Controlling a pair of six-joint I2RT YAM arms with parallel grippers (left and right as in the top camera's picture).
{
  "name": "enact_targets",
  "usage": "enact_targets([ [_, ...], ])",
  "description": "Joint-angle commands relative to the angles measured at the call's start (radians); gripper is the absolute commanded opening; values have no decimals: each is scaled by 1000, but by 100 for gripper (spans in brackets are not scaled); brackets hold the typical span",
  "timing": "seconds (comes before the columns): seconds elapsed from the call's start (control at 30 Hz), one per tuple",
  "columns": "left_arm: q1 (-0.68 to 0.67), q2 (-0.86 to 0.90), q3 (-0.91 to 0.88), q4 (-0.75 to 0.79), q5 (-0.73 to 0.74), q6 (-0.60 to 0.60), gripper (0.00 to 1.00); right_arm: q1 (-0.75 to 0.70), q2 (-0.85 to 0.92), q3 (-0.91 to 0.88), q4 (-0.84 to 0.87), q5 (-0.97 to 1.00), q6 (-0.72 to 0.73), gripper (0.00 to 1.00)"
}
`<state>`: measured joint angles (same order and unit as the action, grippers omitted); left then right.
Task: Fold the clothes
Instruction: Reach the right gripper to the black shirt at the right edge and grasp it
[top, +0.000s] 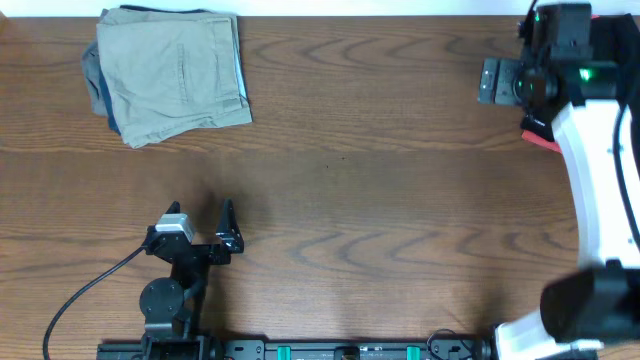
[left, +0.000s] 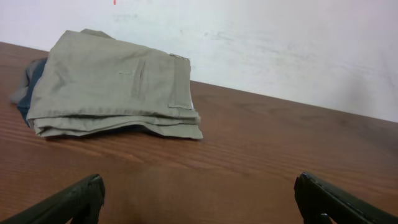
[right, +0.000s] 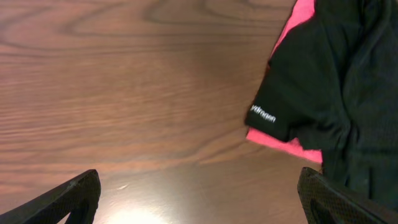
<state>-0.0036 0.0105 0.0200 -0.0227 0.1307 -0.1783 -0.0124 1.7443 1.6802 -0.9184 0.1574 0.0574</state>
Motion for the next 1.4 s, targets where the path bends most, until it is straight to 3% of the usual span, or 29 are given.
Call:
enact_targets([
  [0.0, 3, -6, -16, -34, 14, 13, 98, -25, 66, 40, 27, 68, -95, 99],
  [0.4, 3, -6, -16, -34, 14, 13, 98, -189, 356, 40, 145, 64, -157, 98],
  [0.63, 3, -6, -16, -34, 14, 13, 98, -227, 472, 40, 220, 36, -164, 83],
  [0.9, 3, -6, -16, -34, 14, 13, 98, -232, 526, 40, 277, 36, -164, 73],
  [1.07, 3, -6, -16, -34, 14, 13, 98, -232, 546, 40, 284, 33, -164, 56],
  [1.3, 3, -6, -16, -34, 14, 13, 98, -232, 549, 40, 283, 33, -164, 55],
  [1.37, 3, -6, -16, -34, 14, 13, 98, -232, 549, 40, 283, 33, -164, 43],
])
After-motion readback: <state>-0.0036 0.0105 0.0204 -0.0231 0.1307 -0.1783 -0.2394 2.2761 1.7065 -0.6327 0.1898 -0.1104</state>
